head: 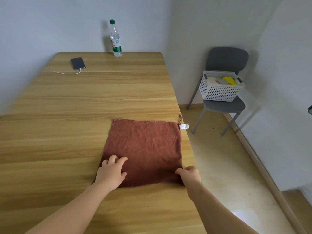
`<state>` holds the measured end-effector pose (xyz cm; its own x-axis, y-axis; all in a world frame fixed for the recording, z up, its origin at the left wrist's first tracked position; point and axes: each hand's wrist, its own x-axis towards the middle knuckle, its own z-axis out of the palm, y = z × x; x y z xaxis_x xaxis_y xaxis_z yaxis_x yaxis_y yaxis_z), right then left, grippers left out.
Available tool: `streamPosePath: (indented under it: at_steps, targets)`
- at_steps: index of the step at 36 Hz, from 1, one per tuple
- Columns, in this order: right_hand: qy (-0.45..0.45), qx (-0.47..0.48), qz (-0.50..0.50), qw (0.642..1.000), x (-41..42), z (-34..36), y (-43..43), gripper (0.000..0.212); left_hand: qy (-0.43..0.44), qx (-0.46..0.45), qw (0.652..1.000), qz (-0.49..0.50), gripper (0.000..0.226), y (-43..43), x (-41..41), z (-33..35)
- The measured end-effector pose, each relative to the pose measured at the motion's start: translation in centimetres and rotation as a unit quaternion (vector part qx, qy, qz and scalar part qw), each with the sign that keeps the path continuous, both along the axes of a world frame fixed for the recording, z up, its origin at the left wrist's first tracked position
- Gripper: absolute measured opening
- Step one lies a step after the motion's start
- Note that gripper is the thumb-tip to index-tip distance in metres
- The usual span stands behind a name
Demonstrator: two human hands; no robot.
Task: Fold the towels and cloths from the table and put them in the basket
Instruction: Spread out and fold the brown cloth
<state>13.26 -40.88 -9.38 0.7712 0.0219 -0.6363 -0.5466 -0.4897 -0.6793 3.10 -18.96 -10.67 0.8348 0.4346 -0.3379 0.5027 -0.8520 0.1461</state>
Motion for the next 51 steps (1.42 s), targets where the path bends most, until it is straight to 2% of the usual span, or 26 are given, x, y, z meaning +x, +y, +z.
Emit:
streamPosePath:
  at_steps: [4, 6, 9, 11, 13, 15, 18, 20, 24, 27, 29, 32, 33, 38, 41, 48, 51]
  targets:
    - [-0.009, -0.014, -0.013, 1.000, -0.1, -0.5, -1.0, 0.029, -0.015, 0.002, 1.000, 0.005, 0.052, -0.3, -0.4, -0.2]
    - [-0.016, -0.042, -0.005, 0.999, -0.3, -0.8, -1.6, 0.026, -0.036, -0.001, 0.999, 0.010, 0.047, -0.5, -0.7, -0.3]
    - [-0.053, -0.106, 0.060, 0.991, -0.9, -1.1, -2.2, 0.020, -0.068, 0.000, 0.998, -0.005, 0.031, -0.6, -1.5, -0.5]
    - [-0.114, -0.174, 0.126, 0.970, -1.5, -1.0, -2.2, 0.017, -0.081, -0.005, 0.996, -0.024, 0.023, -0.7, -2.1, -0.7]
    - [-0.213, -0.231, 0.193, 0.930, -2.1, -0.6, -2.1, 0.015, -0.085, -0.016, 0.995, -0.046, 0.021, -0.6, -2.8, -0.9]
    - [-0.285, -0.207, 0.260, 0.899, -2.6, -0.4, -1.9, 0.018, -0.074, -0.040, 0.994, -0.064, 0.026, -0.5, -3.6, -1.0]
    - [-0.257, -0.184, 0.386, 0.867, -3.2, -0.7, -1.5, 0.035, -0.067, -0.094, 0.990, -0.086, 0.041, -0.1, -4.9, -0.9]
    - [-0.248, -0.203, 0.427, 0.845, -3.5, -0.9, -1.5, 0.042, -0.056, -0.085, 0.989, -0.112, 0.048, 0.4, -5.5, -0.9]
    - [-0.307, -0.217, 0.431, 0.820, -3.7, -2.0, -2.3, 0.035, -0.121, -0.008, 0.978, -0.171, 0.045, 1.1, -6.3, -1.4]
    - [-0.378, -0.216, 0.399, 0.807, -3.9, -2.4, -2.5, 0.021, -0.159, 0.041, 0.973, -0.164, 0.051, 1.4, -6.3, -1.9]
    - [-0.412, -0.227, 0.386, 0.794, -3.9, -2.8, -2.7, 0.028, -0.163, 0.039, 0.974, -0.154, 0.048, 1.4, -6.2, -2.0]
    - [-0.380, -0.204, 0.366, 0.825, -4.2, -2.6, -2.8, 0.021, -0.142, -0.001, 0.983, -0.120, 0.026, 1.1, -6.1, -1.6]
    - [-0.374, -0.213, 0.366, 0.825, -4.2, -2.6, -2.8, 0.024, -0.128, 0.000, 0.986, -0.104, 0.023, 1.0, -5.9, -1.4]
    - [-0.342, -0.229, 0.366, 0.835, -4.3, -1.7, -2.6, 0.027, -0.091, 0.020, 0.993, -0.066, 0.022, 0.8, -4.9, 0.5]
    - [-0.319, -0.236, 0.358, 0.845, -4.5, -1.2, -2.7, 0.026, -0.038, 0.023, 0.996, -0.077, 0.020, 0.8, -4.8, 1.0]
    - [-0.252, -0.234, 0.371, 0.862, -4.7, -0.6, -3.6, 0.021, 0.075, -0.090, 0.989, -0.091, 0.019, 1.6, -4.0, 2.8]
    - [-0.254, -0.199, 0.332, 0.887, -4.8, -0.6, -4.2, 0.019, 0.067, -0.138, 0.986, -0.068, 0.011, 2.3, -3.9, 3.3]
